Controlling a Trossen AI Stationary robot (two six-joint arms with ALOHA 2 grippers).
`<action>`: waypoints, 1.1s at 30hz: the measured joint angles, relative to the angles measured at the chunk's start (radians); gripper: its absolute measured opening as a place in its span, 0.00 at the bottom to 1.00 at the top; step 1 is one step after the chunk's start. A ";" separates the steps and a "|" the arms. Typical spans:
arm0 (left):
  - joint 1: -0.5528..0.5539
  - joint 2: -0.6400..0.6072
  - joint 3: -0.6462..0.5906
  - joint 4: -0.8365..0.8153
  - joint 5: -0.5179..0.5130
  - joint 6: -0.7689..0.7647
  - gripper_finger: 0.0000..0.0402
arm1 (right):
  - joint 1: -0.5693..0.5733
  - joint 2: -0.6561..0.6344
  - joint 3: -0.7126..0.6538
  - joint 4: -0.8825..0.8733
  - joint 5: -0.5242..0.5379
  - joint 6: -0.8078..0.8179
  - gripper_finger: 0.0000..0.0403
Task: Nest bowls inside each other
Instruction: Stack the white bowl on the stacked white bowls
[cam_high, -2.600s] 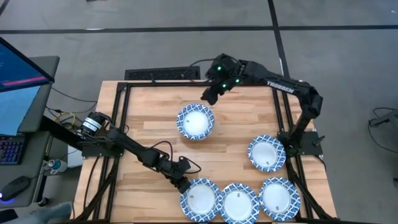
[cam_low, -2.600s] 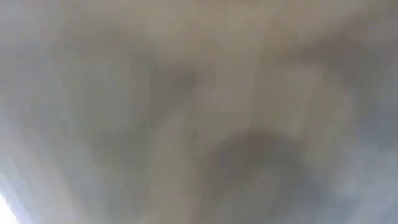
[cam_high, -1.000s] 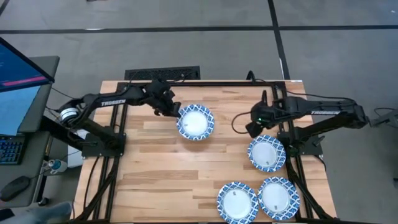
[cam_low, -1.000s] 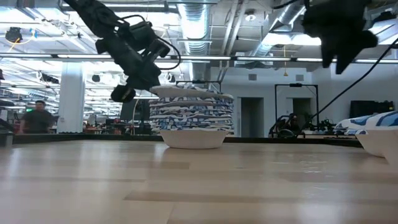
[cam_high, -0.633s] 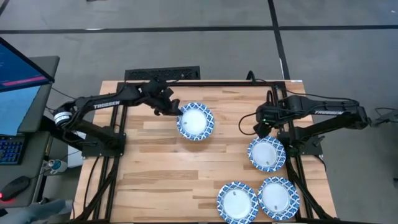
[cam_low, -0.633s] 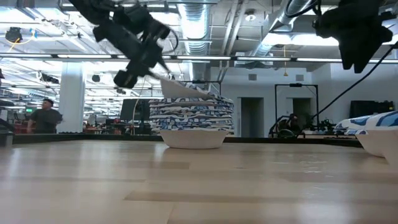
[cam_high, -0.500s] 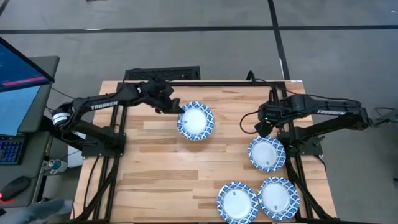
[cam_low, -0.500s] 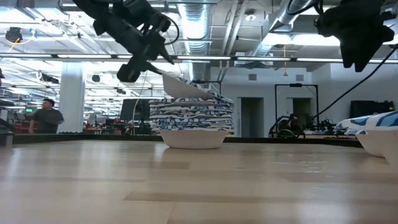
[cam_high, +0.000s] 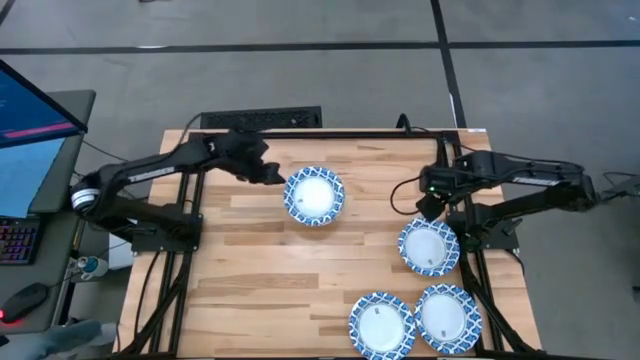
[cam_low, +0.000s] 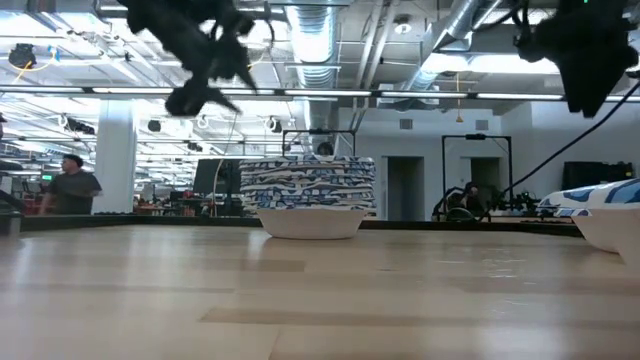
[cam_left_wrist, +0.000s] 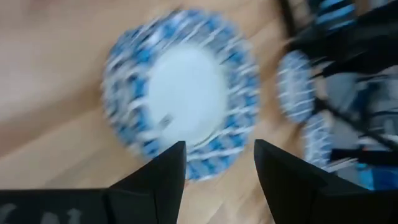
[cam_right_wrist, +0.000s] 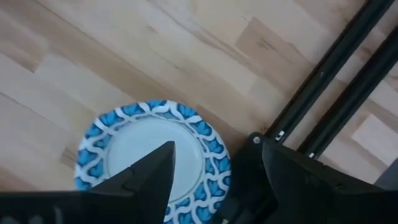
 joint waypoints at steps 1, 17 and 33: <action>-0.004 -0.029 0.000 0.022 -0.011 -0.003 0.45 | -0.013 -0.003 -0.019 0.010 -0.010 -0.027 0.66; -0.366 -0.192 0.002 0.251 -0.239 0.069 0.45 | -0.275 -0.067 -0.278 0.245 -0.250 -0.351 0.64; -0.570 -0.012 0.000 0.327 -0.282 0.071 0.45 | -0.267 0.239 -0.277 0.237 -0.529 -0.113 0.63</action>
